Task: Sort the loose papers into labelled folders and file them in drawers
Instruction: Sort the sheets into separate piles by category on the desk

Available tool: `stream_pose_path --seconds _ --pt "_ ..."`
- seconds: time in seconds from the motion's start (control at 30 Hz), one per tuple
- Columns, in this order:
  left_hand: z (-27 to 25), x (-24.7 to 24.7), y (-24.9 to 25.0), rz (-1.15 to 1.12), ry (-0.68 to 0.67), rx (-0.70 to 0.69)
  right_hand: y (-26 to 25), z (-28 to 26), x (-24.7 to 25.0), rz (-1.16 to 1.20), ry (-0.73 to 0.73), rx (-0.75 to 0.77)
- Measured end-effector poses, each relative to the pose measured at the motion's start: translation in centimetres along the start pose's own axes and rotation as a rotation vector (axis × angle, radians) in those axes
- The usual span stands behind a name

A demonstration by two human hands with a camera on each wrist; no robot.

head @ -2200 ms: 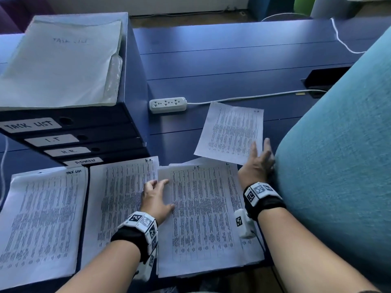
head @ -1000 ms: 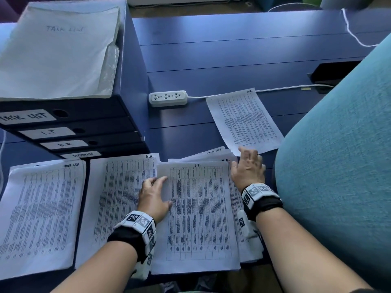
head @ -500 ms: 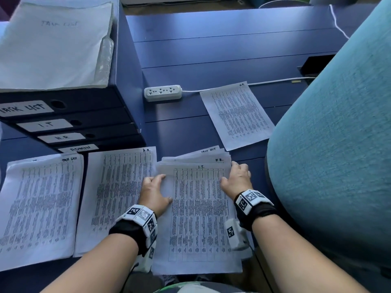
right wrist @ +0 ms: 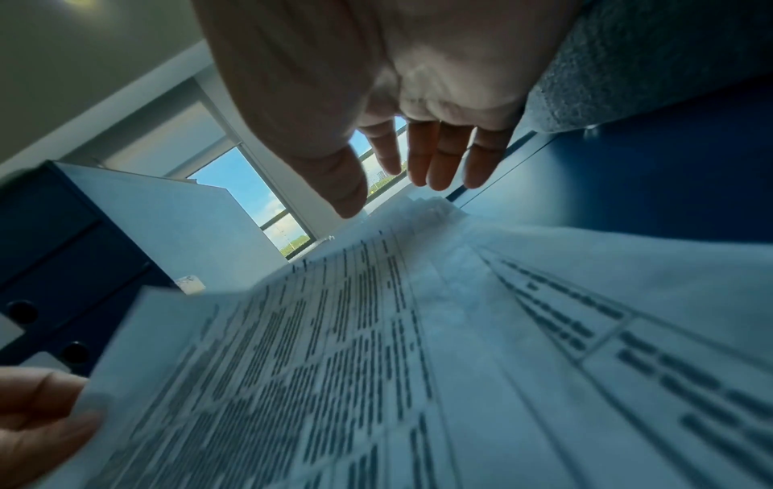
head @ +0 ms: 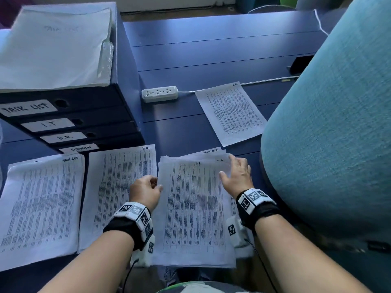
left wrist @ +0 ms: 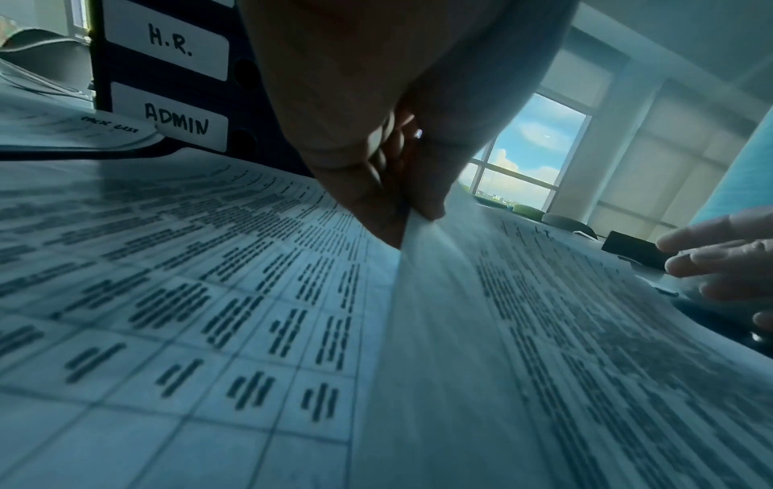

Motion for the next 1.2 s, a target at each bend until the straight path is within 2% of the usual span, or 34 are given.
stream_pose_path --seconds 0.23,0.37,0.43,0.5,0.6,0.63,0.67,0.73,0.83,0.9,1.0,1.1,1.2 --pt "1.0 3.6 0.4 -0.306 0.150 -0.001 -1.8 0.0 -0.1 0.097 -0.003 0.079" --pt "1.3 5.6 1.8 -0.592 0.179 0.004 -2.7 0.3 -1.2 0.324 -0.093 0.134" --pt "1.7 6.7 2.2 -0.607 0.222 0.045 -2.7 0.4 -1.4 0.426 -0.131 0.085" --pt "2.3 6.3 2.6 -0.605 0.120 0.069 -2.5 0.8 -1.0 0.411 -0.105 0.029" --pt "1.5 3.1 3.4 -0.708 -0.263 0.112 -2.0 2.0 0.3 0.486 0.029 -0.083" --pt "1.0 2.2 3.7 -0.708 -0.348 0.110 -2.0 2.6 0.7 0.514 0.065 -0.098" --pt "0.7 1.7 3.9 -0.699 -0.378 0.090 -2.3 3.1 1.2 0.516 0.086 -0.092" --pt "0.8 1.8 4.3 -0.643 -0.313 0.023 -3.2 4.0 2.2 0.509 0.113 -0.050" --pt "2.3 2.9 4.9 -0.525 -0.103 -0.038 -3.2 4.7 2.5 0.563 0.119 -0.062" --pt "3.8 2.6 5.0 -0.547 -0.088 -0.024 -3.2 4.9 1.9 0.582 0.071 -0.062" --pt "5.2 1.8 5.7 -0.512 -0.133 -0.019 -3.7 5.8 1.3 0.445 0.027 0.062" --pt "6.5 1.0 6.2 -0.438 -0.153 -0.010 -4.0 6.7 0.8 0.147 -0.031 0.199" --pt "7.9 0.0 6.4 -0.420 -0.160 -0.024 -2.5 7.3 0.7 -0.079 -0.080 0.157"
Point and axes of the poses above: each hand's wrist, its own z-axis towards the middle knuckle, its own x-axis out of the back of the hand, y = z × x, the point moved 8 cm from there along z, towards the middle knuckle, and after that the axes turned 10 degrees about x, right-handed, at the moved point
